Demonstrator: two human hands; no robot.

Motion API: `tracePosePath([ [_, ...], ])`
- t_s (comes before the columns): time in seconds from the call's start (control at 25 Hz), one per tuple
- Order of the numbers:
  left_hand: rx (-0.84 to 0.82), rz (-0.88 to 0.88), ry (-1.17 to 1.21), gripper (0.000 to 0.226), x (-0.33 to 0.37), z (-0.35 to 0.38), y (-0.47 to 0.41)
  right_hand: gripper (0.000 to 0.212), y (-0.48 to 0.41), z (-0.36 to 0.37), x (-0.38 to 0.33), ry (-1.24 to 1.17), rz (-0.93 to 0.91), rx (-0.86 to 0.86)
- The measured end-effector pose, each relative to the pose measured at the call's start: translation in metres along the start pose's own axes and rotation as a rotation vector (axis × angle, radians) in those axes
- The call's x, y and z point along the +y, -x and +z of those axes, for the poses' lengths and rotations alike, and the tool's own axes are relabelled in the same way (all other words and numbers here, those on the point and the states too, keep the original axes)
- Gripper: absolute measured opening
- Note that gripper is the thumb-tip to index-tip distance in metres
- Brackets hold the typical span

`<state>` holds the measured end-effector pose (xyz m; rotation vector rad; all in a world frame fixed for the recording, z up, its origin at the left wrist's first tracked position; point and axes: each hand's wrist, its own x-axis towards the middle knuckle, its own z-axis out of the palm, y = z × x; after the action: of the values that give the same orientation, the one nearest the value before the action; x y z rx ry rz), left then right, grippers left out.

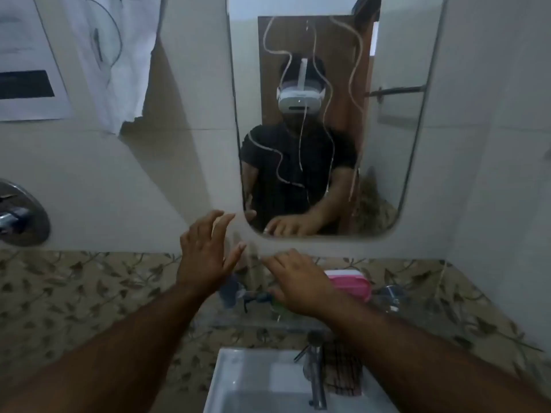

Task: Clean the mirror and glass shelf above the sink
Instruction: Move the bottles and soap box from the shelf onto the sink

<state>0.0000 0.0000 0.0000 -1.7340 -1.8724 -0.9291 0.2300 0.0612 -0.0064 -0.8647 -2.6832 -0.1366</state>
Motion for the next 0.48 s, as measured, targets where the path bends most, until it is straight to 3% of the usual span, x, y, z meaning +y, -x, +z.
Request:
tracePosePath([
  [0.08,-0.136,-0.096,-0.023,0.072,-0.014,0.013,0.022,0.072,-0.005,0.015,0.001,0.013,0.057,-0.218],
  [0.16,-0.326,-0.181,-0.071,0.076,-0.028,0.028,0.046,0.073,-0.006,0.025,0.003,0.066,0.098,-0.313],
  [0.32,-0.451,-0.202,0.033,0.071,-0.022,0.034,0.046,0.057,-0.015,0.038,-0.002,0.130,0.117,-0.322],
  [0.48,-0.468,-0.195,0.146,0.057,-0.014,0.038,0.043,0.048,-0.023,0.039,-0.002,0.166,0.152,-0.340],
])
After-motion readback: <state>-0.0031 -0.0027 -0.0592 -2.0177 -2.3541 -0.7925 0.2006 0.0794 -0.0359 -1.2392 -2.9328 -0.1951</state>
